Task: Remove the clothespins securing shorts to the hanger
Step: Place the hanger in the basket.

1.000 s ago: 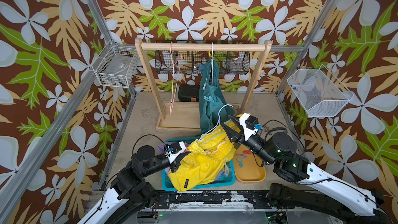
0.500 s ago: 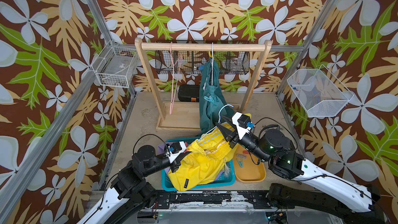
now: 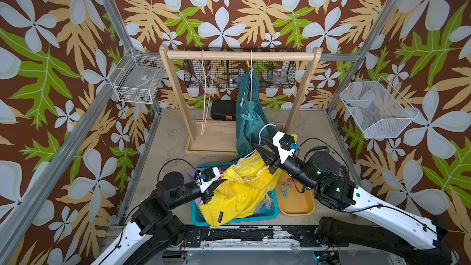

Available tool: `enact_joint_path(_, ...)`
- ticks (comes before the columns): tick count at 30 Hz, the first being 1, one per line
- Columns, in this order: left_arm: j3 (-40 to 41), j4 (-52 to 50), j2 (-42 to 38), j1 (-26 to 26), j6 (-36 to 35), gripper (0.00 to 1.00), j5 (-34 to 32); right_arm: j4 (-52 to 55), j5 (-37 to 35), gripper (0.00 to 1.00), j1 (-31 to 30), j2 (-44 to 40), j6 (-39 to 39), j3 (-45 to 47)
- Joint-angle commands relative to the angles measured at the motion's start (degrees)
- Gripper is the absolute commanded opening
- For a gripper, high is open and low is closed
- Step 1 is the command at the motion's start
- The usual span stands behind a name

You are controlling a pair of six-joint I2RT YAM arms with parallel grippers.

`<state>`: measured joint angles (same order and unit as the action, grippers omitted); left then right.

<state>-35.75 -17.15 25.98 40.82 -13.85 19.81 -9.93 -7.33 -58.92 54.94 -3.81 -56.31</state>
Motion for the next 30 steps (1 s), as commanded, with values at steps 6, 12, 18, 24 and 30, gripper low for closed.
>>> enact_joint_path(6,-0.6,2.2,-0.2,0.0,-0.1,0.0,0.2,-2.7,1.3,0.08,0.0,0.1,1.1,0.5)
enact_joint_path(12,-0.2,3.6,-2.0,-0.1,1.1,0.14,1.6,-3.2,1.6,0.0,-0.1,-0.5,1.0,1.4)
enact_joint_path(18,0.2,5.4,-4.3,0.0,2.6,0.68,3.4,-3.6,1.4,0.0,0.0,-0.9,1.1,2.1)
enact_joint_path(24,0.9,6.0,-5.9,0.0,2.3,0.86,3.8,-4.2,1.5,0.0,0.4,-2.0,1.6,3.2)
enact_joint_path(30,1.2,8.1,-6.5,0.0,3.9,0.89,0.8,-4.7,2.6,0.0,1.0,-3.4,2.1,4.4)
